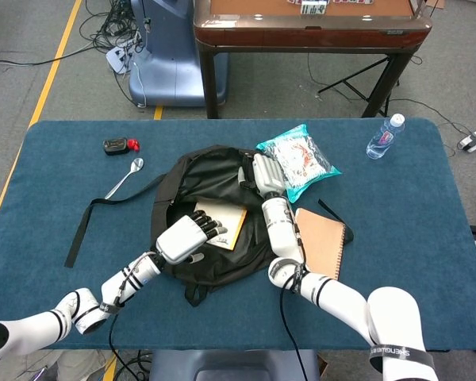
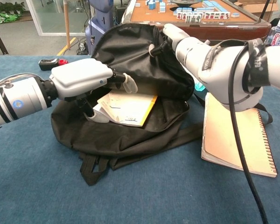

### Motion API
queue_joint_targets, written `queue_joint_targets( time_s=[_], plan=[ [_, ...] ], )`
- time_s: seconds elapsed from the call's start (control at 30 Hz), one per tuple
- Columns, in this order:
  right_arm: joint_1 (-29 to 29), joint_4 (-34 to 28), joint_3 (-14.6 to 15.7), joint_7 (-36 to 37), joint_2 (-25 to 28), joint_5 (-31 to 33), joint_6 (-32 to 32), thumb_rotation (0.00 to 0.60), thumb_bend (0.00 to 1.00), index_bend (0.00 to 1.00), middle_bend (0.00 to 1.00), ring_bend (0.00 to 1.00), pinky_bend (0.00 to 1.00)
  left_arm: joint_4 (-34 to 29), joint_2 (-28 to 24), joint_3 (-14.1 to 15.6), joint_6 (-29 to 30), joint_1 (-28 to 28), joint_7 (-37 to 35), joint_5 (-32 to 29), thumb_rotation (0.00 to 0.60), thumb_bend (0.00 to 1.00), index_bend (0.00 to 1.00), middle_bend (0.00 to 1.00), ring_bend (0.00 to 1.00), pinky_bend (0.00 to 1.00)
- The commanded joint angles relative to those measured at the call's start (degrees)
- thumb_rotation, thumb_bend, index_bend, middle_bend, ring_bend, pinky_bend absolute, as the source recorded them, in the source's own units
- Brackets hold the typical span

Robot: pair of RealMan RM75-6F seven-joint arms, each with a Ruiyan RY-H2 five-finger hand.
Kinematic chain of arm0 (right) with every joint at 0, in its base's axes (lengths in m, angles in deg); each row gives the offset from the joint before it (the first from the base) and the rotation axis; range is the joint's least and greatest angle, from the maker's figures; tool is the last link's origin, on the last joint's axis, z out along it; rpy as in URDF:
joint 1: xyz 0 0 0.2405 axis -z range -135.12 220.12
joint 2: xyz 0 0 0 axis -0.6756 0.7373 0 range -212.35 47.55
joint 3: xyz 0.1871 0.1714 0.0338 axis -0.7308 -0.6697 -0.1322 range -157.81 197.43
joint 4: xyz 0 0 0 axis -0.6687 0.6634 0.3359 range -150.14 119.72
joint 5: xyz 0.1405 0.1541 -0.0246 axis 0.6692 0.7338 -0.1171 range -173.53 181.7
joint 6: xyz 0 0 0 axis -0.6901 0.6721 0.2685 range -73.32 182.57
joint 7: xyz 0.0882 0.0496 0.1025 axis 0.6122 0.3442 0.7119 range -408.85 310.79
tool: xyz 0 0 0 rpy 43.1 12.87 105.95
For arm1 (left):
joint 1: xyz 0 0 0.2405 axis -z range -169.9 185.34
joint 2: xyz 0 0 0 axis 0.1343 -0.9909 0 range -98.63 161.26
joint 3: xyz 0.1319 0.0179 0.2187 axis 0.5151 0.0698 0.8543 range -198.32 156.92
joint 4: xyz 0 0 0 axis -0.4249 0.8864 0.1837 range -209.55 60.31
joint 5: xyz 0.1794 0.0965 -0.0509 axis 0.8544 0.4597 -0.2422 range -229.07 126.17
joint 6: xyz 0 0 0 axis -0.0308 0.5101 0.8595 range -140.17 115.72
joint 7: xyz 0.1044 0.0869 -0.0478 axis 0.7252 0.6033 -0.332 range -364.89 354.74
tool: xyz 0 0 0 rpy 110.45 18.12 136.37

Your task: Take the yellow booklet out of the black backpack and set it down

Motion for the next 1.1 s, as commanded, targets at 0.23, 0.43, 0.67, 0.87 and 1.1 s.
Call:
queue_joint_targets(
  time_s=[0.23, 0.43, 0.67, 0.87, 1.1],
  plan=[
    [-3.07, 5.17, -1.25, -0.22, -0.88, 3.01, -2.51, 0.6, 0.58, 0.63, 0.41, 0.35, 0.5, 6.77, 3.88, 0.5, -3.19, 1.58, 4.05, -4.1, 0.6, 0.17, 0.3, 0.31, 0.31, 0.25],
    [-4.28, 8.15, -1.5, 0.38, -1.69, 4.45, -4.11, 0.6, 0.57, 0.63, 0.41, 0.35, 0.5, 10.18, 5.38, 0.56, -2.97, 1.52, 5.38, -6.23, 0.6, 0.17, 0.31, 0.3, 0.31, 0.25],
    [-5.71, 11.13, -2.37, 1.04, -2.58, 7.14, -7.23, 0.6, 0.56, 0.63, 0.41, 0.35, 0.5, 13.16, 6.73, 0.85, -3.1, 1.88, 6.68, -7.8, 0.6, 0.17, 0.32, 0.31, 0.31, 0.25],
    [-7.28, 13.92, -2.99, 1.48, -3.28, 8.88, -9.39, 0.6, 0.55, 0.63, 0.41, 0.34, 0.5, 15.26, 7.73, 1.26, -3.5, 2.26, 6.69, -8.93, 0.6, 0.17, 0.33, 0.31, 0.31, 0.25],
    [-8.35, 16.6, -3.82, 2.27, -3.61, 10.68, -11.34, 0.6, 0.54, 0.63, 0.41, 0.35, 0.5, 17.98, 9.09, 2.15, -2.91, 2.76, 6.24, -8.88, 0.6, 0.17, 0.35, 0.32, 0.31, 0.25]
  ],
)
